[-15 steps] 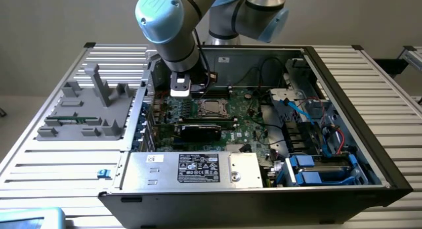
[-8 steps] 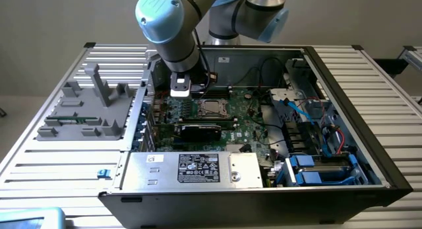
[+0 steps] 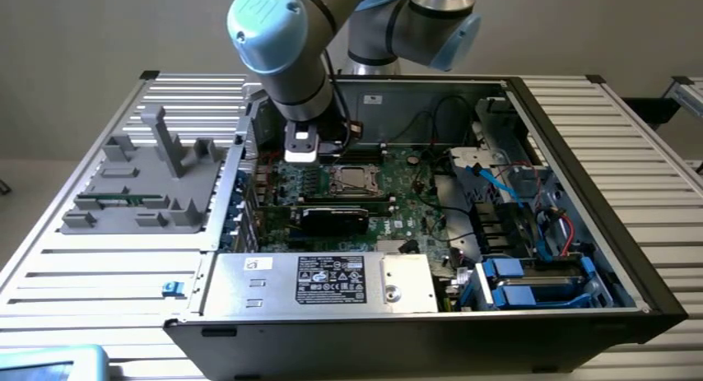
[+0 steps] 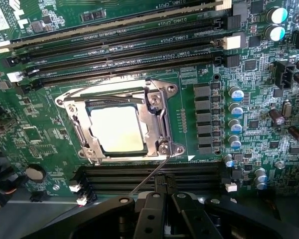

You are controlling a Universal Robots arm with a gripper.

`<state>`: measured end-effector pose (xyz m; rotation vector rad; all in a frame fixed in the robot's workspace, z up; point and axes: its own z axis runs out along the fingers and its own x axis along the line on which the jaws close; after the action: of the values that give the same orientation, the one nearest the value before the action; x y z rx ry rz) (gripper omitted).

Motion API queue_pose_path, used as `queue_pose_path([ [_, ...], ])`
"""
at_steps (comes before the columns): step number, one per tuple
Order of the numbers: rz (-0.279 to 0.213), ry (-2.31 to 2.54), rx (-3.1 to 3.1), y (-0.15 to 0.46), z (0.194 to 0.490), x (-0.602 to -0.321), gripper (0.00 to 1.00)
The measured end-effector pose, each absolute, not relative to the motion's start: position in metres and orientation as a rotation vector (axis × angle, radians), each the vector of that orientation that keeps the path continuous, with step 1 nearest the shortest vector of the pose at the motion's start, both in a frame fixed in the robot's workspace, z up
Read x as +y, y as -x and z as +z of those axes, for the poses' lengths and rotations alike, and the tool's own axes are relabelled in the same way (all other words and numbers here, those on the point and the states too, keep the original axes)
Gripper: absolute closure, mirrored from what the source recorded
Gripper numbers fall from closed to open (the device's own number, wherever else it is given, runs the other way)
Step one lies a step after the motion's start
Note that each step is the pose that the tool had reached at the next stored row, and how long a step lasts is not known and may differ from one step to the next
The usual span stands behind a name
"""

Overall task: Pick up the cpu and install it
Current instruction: 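Install the first cpu locking lever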

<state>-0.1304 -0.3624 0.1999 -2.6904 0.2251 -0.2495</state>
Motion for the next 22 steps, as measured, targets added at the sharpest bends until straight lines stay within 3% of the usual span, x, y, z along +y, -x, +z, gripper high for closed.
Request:
queue_pose_path([
  [22,-0.25,2.691,0.226,0.1239,0.1954,-0.3624,0.89],
])
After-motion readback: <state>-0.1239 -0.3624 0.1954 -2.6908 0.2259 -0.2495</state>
